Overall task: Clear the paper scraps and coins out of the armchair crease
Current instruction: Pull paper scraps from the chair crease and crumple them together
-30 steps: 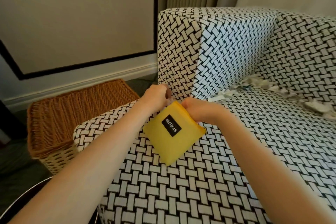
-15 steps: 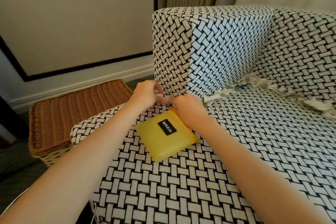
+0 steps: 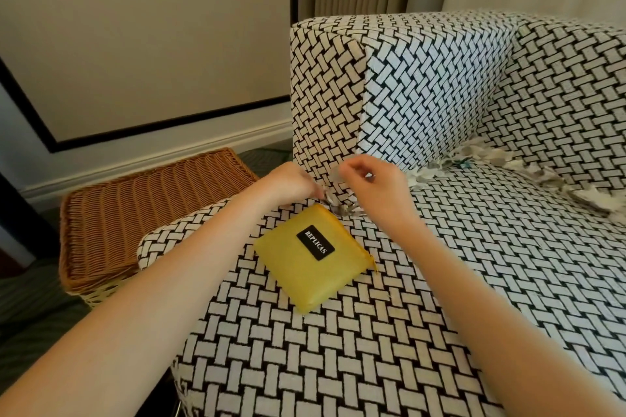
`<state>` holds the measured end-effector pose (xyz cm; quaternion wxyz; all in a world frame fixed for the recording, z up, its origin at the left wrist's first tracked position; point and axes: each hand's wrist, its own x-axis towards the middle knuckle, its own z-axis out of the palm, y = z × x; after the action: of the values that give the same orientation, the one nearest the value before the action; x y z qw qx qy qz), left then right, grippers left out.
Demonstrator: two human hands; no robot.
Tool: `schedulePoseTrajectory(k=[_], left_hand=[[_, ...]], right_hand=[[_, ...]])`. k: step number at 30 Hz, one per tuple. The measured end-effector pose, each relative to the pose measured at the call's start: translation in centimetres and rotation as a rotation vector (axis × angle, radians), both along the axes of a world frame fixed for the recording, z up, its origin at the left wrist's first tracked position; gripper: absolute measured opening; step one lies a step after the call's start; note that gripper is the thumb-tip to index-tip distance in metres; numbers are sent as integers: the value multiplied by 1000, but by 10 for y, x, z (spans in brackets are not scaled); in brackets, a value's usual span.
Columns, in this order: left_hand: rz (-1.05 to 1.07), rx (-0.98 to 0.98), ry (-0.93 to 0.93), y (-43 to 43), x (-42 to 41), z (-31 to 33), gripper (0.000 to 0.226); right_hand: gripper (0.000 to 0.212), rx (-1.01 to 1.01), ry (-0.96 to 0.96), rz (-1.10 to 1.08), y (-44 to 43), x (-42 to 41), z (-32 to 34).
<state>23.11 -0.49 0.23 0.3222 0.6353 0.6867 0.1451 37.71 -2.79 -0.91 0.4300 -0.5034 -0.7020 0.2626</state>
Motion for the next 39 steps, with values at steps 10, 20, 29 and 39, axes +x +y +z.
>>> schedulePoseTrajectory(k=[10, 20, 29, 39], left_hand=[[-245, 166, 384, -4, 39, -16, 35], [-150, 184, 76, -4, 25, -10, 26], [159, -211, -500, -7, 21, -2, 19], [-59, 36, 3, -14, 38, 5, 31]], right_hand=[[22, -803, 928, -23, -2, 43, 18], [17, -386, -443, -87, 4, 43, 1], [25, -36, -778, -145, 5, 35, -16], [30, -511, 630, -154, 9, 49, -5]])
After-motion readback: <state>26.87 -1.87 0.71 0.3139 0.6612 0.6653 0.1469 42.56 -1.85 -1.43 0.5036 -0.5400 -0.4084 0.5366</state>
